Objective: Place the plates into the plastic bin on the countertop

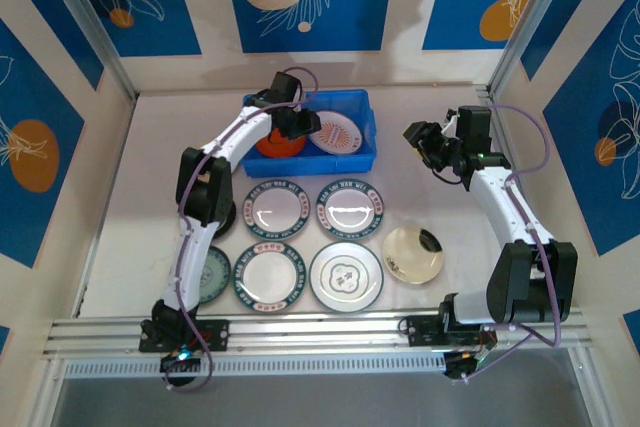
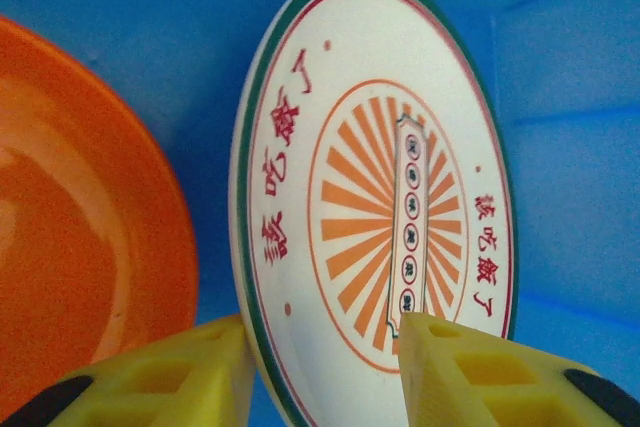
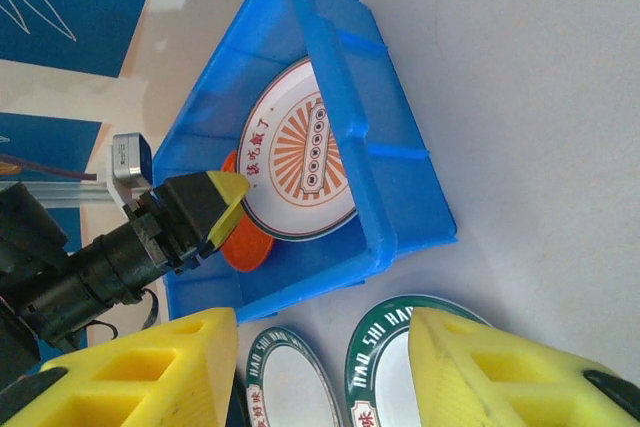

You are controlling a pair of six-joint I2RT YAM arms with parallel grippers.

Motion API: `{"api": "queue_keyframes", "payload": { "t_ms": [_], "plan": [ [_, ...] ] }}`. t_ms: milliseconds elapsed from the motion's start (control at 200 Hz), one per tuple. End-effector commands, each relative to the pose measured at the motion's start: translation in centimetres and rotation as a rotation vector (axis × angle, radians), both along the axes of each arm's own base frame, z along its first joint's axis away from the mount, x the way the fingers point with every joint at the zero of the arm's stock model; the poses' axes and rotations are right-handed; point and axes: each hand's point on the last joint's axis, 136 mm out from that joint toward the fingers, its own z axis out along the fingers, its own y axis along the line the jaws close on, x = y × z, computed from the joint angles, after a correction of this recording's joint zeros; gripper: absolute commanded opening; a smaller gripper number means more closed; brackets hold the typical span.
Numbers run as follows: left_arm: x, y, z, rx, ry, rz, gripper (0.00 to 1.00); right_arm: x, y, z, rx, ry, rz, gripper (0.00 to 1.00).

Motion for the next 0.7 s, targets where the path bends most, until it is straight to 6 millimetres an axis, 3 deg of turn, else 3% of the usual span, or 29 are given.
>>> {"api": "queue_keyframes", "payload": {
  "t_ms": [0,465,570,690],
  "plan": [
    [-0.3,-0.1,-0.1,0.062,-0.014,-0.021,0.43,-0.4,0.6,-0.8,0.000,0.018,0.032,0.49],
    [-0.7,-0.2,0.6,0.083,-0.028,-0.031,0.46,-0.9,2.9,-1.2,-0.003,0.027,0.099,0.49],
    [-0.8,-0.2,1.7,0.081,-0.048,-0.039,0.46,-1.1,3.3,-0.8,-0.014,0.019,0.118,0.48],
    [-1.1,0.0,4.7,0.088,-0.129,-0.055,0.51,-1.6,3.4,-0.4,-0.048,0.011,0.130,0.48]
  ]
}}
